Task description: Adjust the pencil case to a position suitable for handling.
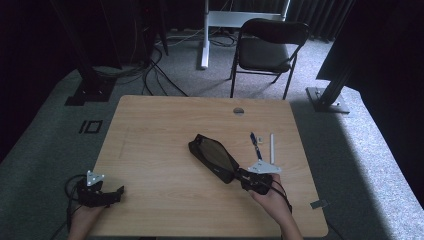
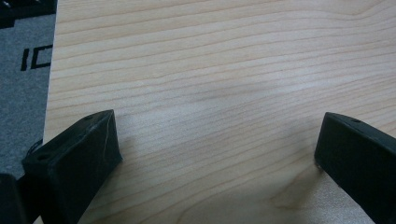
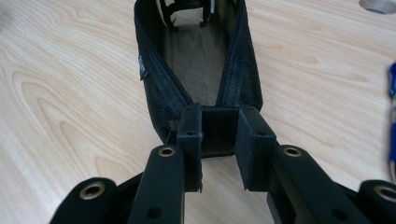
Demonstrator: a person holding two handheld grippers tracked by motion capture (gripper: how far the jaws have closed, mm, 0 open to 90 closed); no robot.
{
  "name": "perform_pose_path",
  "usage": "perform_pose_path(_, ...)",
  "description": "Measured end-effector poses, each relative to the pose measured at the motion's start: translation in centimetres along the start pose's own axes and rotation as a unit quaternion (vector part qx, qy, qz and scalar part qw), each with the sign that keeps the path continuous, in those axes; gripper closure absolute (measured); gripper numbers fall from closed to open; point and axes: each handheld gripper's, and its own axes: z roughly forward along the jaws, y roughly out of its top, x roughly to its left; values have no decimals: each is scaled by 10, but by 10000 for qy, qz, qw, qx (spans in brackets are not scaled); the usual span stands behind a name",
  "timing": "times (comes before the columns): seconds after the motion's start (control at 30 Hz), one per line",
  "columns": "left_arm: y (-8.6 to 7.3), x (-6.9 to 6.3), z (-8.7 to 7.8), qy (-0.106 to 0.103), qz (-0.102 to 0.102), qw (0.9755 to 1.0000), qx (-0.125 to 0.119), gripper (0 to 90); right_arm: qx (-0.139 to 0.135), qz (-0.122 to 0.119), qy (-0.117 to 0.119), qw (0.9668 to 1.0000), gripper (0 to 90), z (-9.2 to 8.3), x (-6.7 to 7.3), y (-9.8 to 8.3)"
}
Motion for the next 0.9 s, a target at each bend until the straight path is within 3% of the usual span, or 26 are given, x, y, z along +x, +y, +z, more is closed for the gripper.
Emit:
perform_pose_path(0.27,0,0,0,0,-7,10000,-7,3,-57,16,-132,9999,732,-18,-1,-13)
perform_pose_path(0.9,0,0,0,-1,9,10000,4,2,-59,183,-195,9996,732,-58,1,-42)
